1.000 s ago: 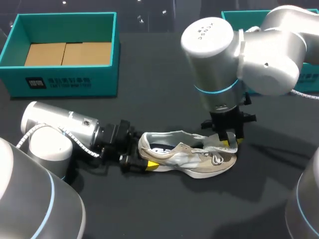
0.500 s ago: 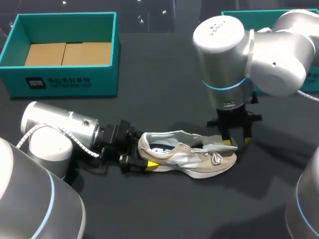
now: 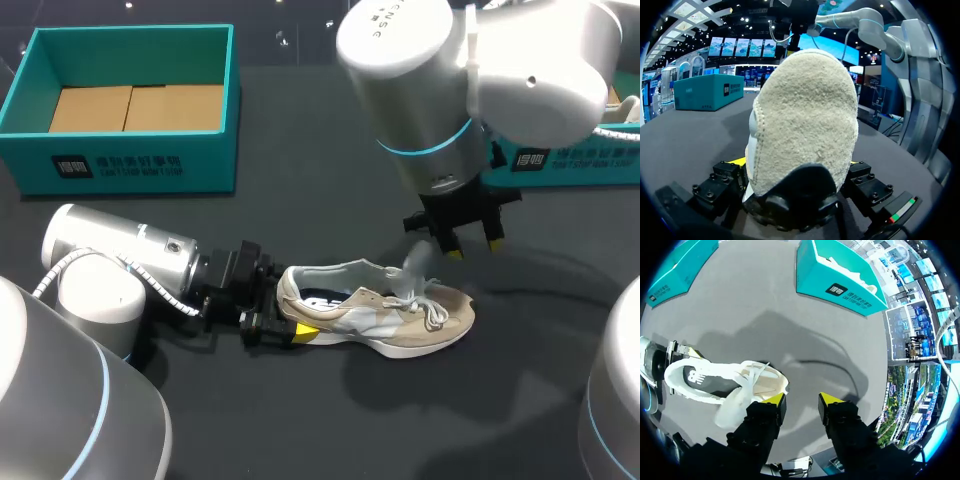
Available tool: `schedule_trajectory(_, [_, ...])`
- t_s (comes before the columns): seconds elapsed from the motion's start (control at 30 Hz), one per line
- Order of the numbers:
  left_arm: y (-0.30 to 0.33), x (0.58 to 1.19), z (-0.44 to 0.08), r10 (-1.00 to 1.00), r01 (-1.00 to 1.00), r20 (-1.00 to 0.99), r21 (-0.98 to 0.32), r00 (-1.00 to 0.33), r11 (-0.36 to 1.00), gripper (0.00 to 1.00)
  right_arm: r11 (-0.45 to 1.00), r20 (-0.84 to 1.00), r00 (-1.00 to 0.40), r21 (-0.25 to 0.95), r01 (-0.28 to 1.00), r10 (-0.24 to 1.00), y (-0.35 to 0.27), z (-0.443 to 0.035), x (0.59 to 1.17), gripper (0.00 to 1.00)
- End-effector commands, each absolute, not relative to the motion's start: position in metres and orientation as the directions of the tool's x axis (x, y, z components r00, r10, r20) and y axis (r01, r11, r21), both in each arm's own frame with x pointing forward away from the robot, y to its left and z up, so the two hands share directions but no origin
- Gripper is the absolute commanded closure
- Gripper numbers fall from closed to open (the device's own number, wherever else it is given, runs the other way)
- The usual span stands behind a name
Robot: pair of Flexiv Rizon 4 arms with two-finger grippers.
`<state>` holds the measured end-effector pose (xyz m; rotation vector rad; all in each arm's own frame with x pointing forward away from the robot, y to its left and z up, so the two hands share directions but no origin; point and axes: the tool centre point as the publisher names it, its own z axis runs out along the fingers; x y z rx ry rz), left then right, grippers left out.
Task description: Take the shoe out of the shoebox, open the shoe tongue, remove and reinsert the insole, then place the shoe into the shoebox
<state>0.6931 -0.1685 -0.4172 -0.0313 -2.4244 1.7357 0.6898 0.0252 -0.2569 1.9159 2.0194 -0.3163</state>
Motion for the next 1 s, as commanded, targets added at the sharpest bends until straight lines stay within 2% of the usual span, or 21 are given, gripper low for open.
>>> schedule_trajectory(0.03, [-0.169, 0.693, -0.419, 0.11, -0.075, 0.117, -0.942, -0.987, 0.326, 1.0, 0.118, -0.464, -0.074, 0.066, 0.991, 0.883, 0.046, -0.234, 0.694, 0.6])
schedule_trajectory(0.17, [-0.169, 0.693, -0.419, 0.11, -0.075, 0.117, -0.942, -0.987, 0.326, 1.0, 0.177, -0.474, -0.124, 0.069, 0.982, 0.872, 0.054, -0.224, 0.7, 0.6])
schedule_trajectory(0.23, [-0.169, 0.693, -0.419, 0.11, -0.075, 0.117, -0.942, -0.987, 0.326, 1.0, 0.211, -0.466, -0.154, 0.073, 0.975, 0.871, 0.057, -0.219, 0.702, 0.65])
schedule_trajectory(0.33, [-0.169, 0.693, -0.419, 0.11, -0.075, 0.117, -0.942, -0.987, 0.326, 1.0, 0.3, -0.454, -0.233, 0.08, 0.951, 0.86, 0.064, -0.212, 0.707, 0.86])
schedule_trajectory(0.37, [-0.169, 0.693, -0.419, 0.11, -0.075, 0.117, -0.942, -0.987, 0.326, 1.0, 0.321, -0.456, -0.252, 0.079, 0.944, 0.854, 0.067, -0.21, 0.708, 1.0])
schedule_trajectory(0.67, [-0.169, 0.693, -0.419, 0.11, -0.075, 0.117, -0.942, -0.987, 0.326, 1.0, 0.62, -0.4, -0.526, 0.152, 0.77, 0.751, 0.087, -0.191, 0.71, 1.0])
schedule_trajectory(0.87, [-0.169, 0.693, -0.419, 0.11, -0.075, 0.117, -0.942, -0.987, 0.326, 1.0, 0.716, -0.28, -0.661, 0.203, 0.668, 0.696, 0.094, -0.189, 0.716, 1.0])
schedule_trajectory(1.0, [-0.169, 0.693, -0.419, 0.11, -0.075, 0.117, -0.942, -0.987, 0.326, 1.0, 0.716, -0.262, -0.669, 0.178, 0.675, 0.696, 0.098, -0.188, 0.721, 1.0])
